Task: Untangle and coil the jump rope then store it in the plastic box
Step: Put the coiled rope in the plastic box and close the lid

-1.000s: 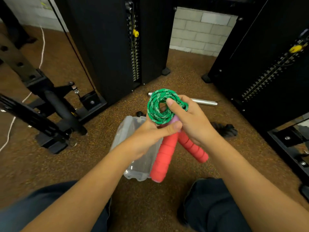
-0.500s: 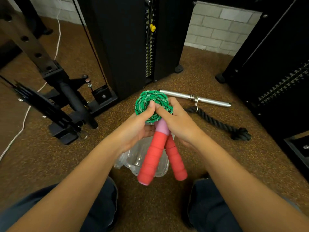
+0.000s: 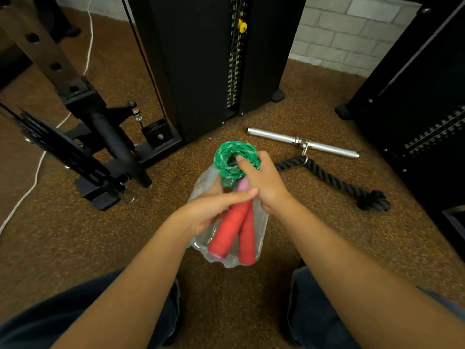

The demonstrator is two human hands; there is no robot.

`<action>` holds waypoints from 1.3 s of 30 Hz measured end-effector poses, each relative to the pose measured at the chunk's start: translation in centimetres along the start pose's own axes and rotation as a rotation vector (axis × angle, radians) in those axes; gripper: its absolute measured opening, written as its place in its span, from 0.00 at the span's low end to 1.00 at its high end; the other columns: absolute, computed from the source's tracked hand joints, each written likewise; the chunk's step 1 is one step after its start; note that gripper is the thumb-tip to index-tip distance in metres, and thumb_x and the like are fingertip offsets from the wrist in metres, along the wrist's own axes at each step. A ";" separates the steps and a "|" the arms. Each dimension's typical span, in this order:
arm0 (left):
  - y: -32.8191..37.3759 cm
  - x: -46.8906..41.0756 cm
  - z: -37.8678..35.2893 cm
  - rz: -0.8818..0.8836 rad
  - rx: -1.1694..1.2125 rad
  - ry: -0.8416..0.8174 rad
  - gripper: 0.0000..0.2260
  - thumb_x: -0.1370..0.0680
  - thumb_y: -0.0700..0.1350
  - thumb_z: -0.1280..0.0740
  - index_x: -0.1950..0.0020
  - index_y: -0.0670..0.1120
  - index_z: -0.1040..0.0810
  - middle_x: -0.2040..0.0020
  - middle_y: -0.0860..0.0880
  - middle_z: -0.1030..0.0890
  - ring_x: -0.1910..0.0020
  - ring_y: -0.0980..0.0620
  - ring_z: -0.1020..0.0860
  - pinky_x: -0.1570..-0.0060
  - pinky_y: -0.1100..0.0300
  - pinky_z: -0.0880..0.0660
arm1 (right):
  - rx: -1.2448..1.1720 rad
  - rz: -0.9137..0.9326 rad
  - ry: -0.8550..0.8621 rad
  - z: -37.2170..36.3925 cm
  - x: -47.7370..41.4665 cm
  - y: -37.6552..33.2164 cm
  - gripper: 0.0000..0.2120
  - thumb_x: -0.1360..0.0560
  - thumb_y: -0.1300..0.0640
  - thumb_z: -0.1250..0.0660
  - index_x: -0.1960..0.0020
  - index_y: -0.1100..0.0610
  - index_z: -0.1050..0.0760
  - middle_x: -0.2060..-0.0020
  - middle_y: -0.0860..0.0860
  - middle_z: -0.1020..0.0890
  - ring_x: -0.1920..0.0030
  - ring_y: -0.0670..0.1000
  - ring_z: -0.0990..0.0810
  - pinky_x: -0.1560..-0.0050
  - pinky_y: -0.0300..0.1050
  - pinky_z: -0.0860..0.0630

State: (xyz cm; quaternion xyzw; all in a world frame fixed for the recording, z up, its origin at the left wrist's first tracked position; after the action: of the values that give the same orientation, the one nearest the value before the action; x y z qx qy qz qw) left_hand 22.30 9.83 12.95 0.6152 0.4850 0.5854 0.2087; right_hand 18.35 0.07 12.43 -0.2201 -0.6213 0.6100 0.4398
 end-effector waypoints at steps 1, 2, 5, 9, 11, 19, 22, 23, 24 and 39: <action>-0.9 -0.3 -0.1 0.028 -0.049 -0.016 0.32 0.33 0.46 0.25 0.33 0.53 0.36 0.43 0.50 0.21 0.48 0.52 0.20 0.50 0.60 0.23 | -0.014 -0.019 0.052 0.3 -0.7 0.7 0.09 0.27 0.50 0.34 0.52 0.53 0.32 0.51 0.56 0.20 0.47 0.58 0.20 0.41 0.60 0.26; -1.7 -0.7 -0.2 0.060 -0.105 -0.038 0.32 0.32 0.44 0.26 0.33 0.55 0.37 0.45 0.50 0.21 0.50 0.54 0.20 0.55 0.63 0.22 | -0.022 -0.035 0.095 0.5 -1.3 1.5 0.10 0.27 0.50 0.34 0.51 0.53 0.32 0.51 0.56 0.20 0.47 0.58 0.20 0.41 0.60 0.25; -3.9 -2.8 0.6 0.105 -0.223 -0.011 0.33 0.30 0.37 0.29 0.30 0.56 0.40 0.51 0.50 0.22 0.57 0.54 0.22 0.63 0.64 0.23 | -0.027 -0.097 0.128 0.3 -3.0 4.1 0.13 0.27 0.50 0.34 0.47 0.55 0.32 0.50 0.58 0.20 0.47 0.60 0.20 0.42 0.61 0.25; -7.2 -6.1 1.8 0.169 -0.277 0.013 0.30 0.29 0.35 0.32 0.30 0.53 0.37 0.54 0.48 0.22 0.60 0.52 0.23 0.64 0.61 0.25 | 0.099 -0.173 0.129 0.4 -5.3 8.5 0.18 0.27 0.50 0.33 0.43 0.60 0.31 0.48 0.60 0.20 0.46 0.61 0.21 0.42 0.60 0.25; -9.1 -7.5 2.0 0.203 -0.294 0.014 0.26 0.29 0.35 0.33 0.32 0.49 0.33 0.55 0.47 0.22 0.59 0.51 0.23 0.61 0.60 0.24 | 0.143 -0.217 0.141 0.6 -5.9 10.8 0.18 0.26 0.53 0.33 0.43 0.64 0.30 0.51 0.57 0.21 0.49 0.58 0.21 0.43 0.57 0.24; -15.9 -12.0 4.4 0.305 -0.329 0.073 0.10 0.31 0.36 0.31 0.59 0.51 0.23 0.63 0.48 0.21 0.65 0.51 0.24 0.59 0.58 0.26 | 0.146 -0.442 -0.022 -1.1 -8.3 19.3 0.18 0.25 0.55 0.34 0.39 0.60 0.32 0.51 0.55 0.25 0.51 0.54 0.24 0.47 0.50 0.25; -17.8 -13.6 5.8 0.341 -0.342 0.067 0.07 0.31 0.37 0.31 0.59 0.49 0.22 0.62 0.46 0.21 0.61 0.47 0.23 0.55 0.55 0.26 | 0.149 -0.515 -0.013 -1.8 -9.5 22.1 0.13 0.26 0.53 0.33 0.46 0.55 0.33 0.50 0.58 0.23 0.51 0.57 0.22 0.47 0.54 0.23; -18.2 -14.1 6.2 0.343 -0.339 0.069 0.07 0.30 0.37 0.31 0.58 0.48 0.23 0.61 0.45 0.21 0.60 0.46 0.23 0.54 0.54 0.26 | 0.151 -0.529 0.006 -2.0 -9.9 23.0 0.12 0.27 0.52 0.33 0.48 0.54 0.33 0.49 0.59 0.22 0.50 0.58 0.22 0.47 0.56 0.22; -18.6 -14.6 6.6 0.338 -0.340 0.082 0.07 0.30 0.36 0.31 0.56 0.47 0.23 0.60 0.45 0.21 0.60 0.46 0.24 0.54 0.54 0.26 | 0.166 -0.535 0.028 -2.0 -10.3 23.7 0.12 0.27 0.52 0.33 0.49 0.54 0.33 0.49 0.59 0.22 0.50 0.59 0.21 0.46 0.57 0.22; -25.7 -17.2 7.7 0.579 -0.622 0.225 0.26 0.26 0.54 0.40 0.31 0.47 0.42 0.31 0.42 0.40 0.30 0.40 0.41 0.32 0.45 0.41 | 0.440 -0.633 0.115 -2.0 -11.1 28.7 0.34 0.31 0.47 0.29 0.32 0.62 0.36 0.36 0.60 0.27 0.38 0.61 0.26 0.40 0.53 0.26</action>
State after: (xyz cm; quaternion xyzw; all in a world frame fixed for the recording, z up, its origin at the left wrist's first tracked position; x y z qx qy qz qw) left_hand 23.03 9.16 -18.95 0.5661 0.1130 0.8013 0.1570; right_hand 18.19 -3.24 -18.26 0.0482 -0.4871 0.5495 0.6770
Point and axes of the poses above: each hand's wrist, its own x-axis away from the middle knuckle, its own z-axis out of the back of the hand, y = z × x, the point moved 8 cm from there along -x, towards the middle knuckle
